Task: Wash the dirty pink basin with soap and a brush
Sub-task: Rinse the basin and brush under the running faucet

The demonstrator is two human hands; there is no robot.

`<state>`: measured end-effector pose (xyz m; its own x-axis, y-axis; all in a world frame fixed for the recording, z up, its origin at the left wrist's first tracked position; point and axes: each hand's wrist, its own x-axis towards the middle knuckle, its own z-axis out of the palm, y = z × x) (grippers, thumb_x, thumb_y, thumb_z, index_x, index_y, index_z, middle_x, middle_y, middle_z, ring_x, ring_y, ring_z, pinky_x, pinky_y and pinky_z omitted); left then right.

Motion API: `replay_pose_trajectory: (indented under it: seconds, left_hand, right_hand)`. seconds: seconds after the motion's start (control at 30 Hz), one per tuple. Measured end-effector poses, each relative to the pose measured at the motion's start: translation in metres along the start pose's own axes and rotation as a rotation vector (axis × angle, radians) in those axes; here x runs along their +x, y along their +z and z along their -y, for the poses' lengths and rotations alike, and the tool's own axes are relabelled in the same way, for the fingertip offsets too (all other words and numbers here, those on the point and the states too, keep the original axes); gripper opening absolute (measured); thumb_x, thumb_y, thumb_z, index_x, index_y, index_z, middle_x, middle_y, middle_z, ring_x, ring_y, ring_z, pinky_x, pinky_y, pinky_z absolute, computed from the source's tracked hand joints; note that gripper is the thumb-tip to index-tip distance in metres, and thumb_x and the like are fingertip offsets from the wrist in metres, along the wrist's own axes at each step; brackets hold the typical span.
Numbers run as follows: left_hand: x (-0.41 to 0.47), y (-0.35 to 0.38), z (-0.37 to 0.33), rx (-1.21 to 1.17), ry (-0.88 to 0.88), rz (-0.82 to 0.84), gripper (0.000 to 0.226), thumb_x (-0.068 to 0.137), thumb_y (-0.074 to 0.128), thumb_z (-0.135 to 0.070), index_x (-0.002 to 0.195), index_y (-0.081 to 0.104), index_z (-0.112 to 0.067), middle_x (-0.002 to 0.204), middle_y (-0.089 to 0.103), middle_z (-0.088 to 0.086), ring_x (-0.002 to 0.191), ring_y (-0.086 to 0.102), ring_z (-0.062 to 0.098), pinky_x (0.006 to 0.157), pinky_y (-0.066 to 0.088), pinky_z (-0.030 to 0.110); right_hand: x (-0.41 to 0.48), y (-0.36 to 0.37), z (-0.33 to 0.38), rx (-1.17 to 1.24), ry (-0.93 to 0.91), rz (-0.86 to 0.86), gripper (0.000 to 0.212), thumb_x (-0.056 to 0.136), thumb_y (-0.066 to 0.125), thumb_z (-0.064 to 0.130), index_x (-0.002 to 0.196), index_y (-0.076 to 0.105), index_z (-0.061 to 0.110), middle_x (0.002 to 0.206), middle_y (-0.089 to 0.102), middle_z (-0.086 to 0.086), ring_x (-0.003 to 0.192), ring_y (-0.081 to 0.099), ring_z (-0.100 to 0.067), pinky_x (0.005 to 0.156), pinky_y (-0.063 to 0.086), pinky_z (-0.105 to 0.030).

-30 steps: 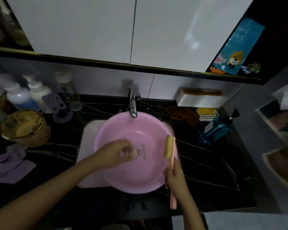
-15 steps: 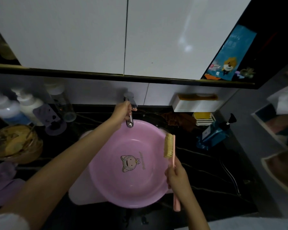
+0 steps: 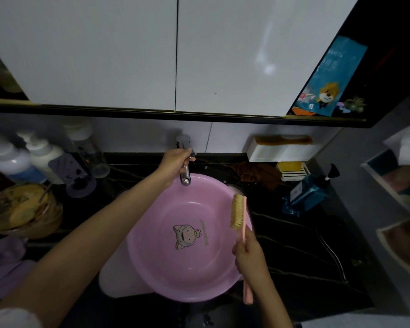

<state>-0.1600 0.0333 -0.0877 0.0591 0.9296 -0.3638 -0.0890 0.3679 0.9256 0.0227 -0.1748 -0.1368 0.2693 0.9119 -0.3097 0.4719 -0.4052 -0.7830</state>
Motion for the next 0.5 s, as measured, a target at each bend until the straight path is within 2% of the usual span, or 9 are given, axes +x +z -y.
replay_pose_trajectory:
  seconds: [0.13,0.27,0.4,0.5]
  left_hand:
    - [0.002,0.003,0.000,0.018,0.028,-0.017,0.014,0.093,0.055,-0.013,0.086,0.065,-0.007,0.069,0.055,0.002,0.053,0.037,0.006,0.053,0.032,0.018]
    - [0.001,0.004,-0.001,-0.010,0.021,-0.030,0.012,0.091,0.055,-0.009,0.085,0.065,-0.004,0.066,0.055,0.001,0.047,0.037,0.003,0.051,0.033,0.015]
    - [0.002,0.007,-0.007,-0.082,0.005,-0.033,0.014,0.091,0.054,-0.007,0.079,0.060,-0.006,0.066,0.056,0.002,0.047,0.035,0.004,0.050,0.030,0.016]
    - [0.007,0.009,-0.017,-0.136,-0.021,-0.054,0.015,0.090,0.055,-0.004,0.075,0.058,-0.006,0.072,0.057,0.006,0.045,0.038,0.002,0.044,0.031,0.011]
  right_hand:
    - [-0.002,0.002,-0.001,-0.013,-0.024,0.009,0.043,0.095,0.039,0.012,0.136,0.043,0.024,0.080,0.062,-0.002,0.066,0.060,-0.015,0.068,0.056,-0.040]
    - [-0.004,0.002,-0.004,-0.010,-0.010,0.025,0.042,0.096,0.038,0.012,0.136,0.044,0.021,0.081,0.063,-0.001,0.067,0.060,-0.011,0.065,0.053,-0.027]
    - [-0.003,0.002,-0.004,-0.018,-0.012,0.034,0.039,0.095,0.038,0.012,0.132,0.046,0.021,0.084,0.063,0.003,0.068,0.060,-0.010,0.069,0.055,-0.032]
    - [0.001,0.003,-0.005,-0.017,-0.009,0.022,0.036,0.095,0.038,0.014,0.129,0.048,0.019,0.081,0.059,0.006,0.067,0.057,-0.010,0.072,0.055,-0.037]
